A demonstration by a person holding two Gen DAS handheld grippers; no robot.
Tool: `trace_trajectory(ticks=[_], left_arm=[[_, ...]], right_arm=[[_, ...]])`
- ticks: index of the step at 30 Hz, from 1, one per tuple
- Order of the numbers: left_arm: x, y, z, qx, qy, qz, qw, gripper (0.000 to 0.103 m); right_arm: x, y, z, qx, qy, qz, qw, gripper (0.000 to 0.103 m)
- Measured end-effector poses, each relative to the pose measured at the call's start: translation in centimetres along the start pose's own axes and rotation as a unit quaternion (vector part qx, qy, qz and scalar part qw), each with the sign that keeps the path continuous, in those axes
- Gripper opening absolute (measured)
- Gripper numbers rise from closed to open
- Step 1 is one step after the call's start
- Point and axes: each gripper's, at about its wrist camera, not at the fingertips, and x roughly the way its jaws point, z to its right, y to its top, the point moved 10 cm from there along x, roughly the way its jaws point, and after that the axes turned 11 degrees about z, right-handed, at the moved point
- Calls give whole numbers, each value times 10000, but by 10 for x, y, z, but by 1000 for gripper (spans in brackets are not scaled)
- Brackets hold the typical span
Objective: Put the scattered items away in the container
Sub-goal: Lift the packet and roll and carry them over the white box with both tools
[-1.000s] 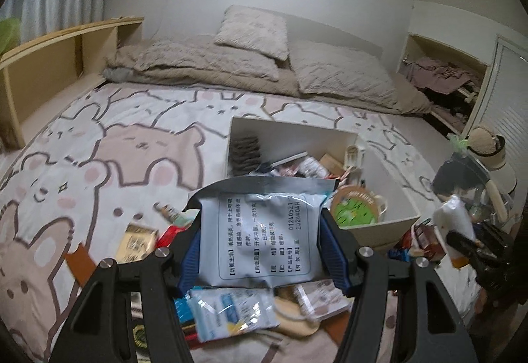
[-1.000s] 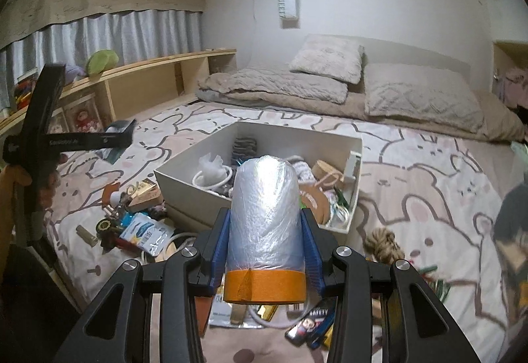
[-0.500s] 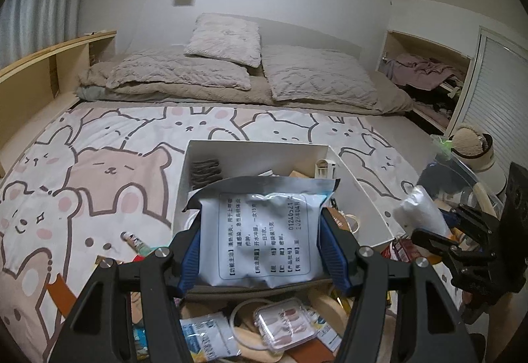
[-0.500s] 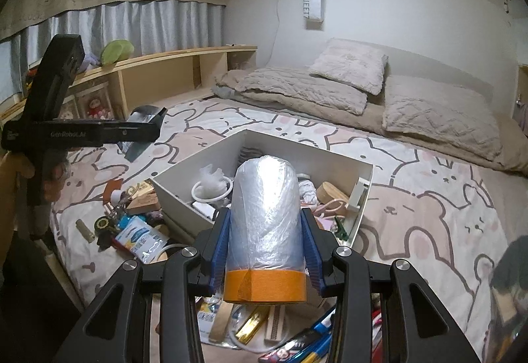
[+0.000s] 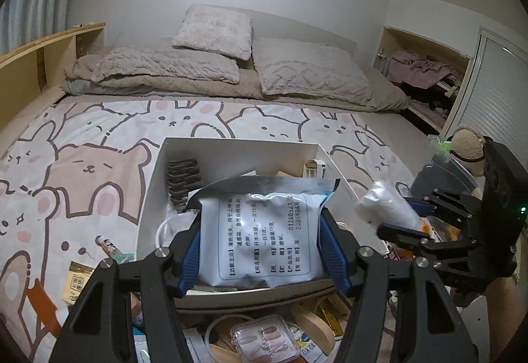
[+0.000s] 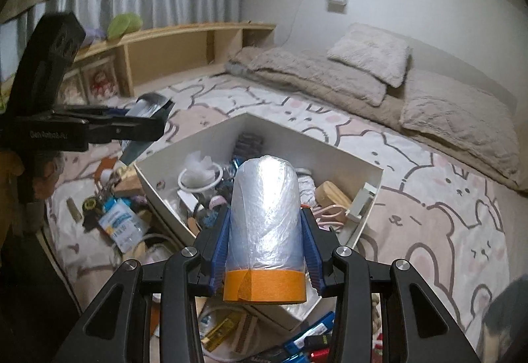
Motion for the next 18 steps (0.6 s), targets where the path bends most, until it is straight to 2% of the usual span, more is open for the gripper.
trace_trajectory(ticks=[18], left_arm=[[30, -15, -3, -147, -79, -308, 9994, 63]], right_arm=[[47, -24, -6, -519, 605, -852, 9932, 42]])
